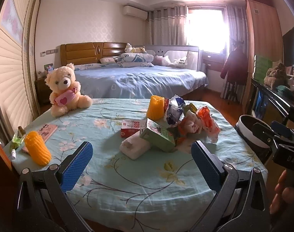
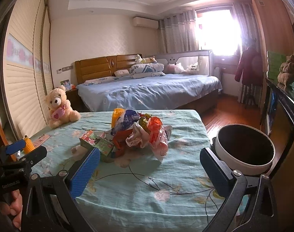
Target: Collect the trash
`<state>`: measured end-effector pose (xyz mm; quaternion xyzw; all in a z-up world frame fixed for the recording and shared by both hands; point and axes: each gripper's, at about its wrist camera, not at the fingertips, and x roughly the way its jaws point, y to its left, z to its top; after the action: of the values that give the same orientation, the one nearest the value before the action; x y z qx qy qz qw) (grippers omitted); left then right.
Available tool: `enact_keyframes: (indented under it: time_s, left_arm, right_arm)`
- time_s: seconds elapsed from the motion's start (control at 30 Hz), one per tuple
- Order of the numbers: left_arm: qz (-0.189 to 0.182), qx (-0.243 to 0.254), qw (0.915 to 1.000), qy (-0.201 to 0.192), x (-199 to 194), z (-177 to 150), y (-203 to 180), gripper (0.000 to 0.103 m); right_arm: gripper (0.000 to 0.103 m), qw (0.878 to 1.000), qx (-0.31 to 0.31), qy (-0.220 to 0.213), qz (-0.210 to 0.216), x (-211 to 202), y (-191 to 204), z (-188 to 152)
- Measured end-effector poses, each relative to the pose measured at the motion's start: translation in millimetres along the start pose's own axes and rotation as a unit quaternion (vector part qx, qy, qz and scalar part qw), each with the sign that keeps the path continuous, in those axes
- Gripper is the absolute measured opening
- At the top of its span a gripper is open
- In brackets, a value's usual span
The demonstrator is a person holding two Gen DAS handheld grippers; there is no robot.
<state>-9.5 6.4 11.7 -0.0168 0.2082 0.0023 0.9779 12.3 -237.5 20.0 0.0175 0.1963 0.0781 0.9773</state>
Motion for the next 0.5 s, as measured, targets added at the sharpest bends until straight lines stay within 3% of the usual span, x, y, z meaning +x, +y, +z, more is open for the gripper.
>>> enact_keyframes:
  time_s: [0.5]
  left_arm:
    - [-0.002,-0.002,1.0000,0.001,-2.7,0.5,1.2,0.103]
  right_arm:
    - [0.103,1.000,-0.002,0.003,0.007,-2.1,2.5,0.2]
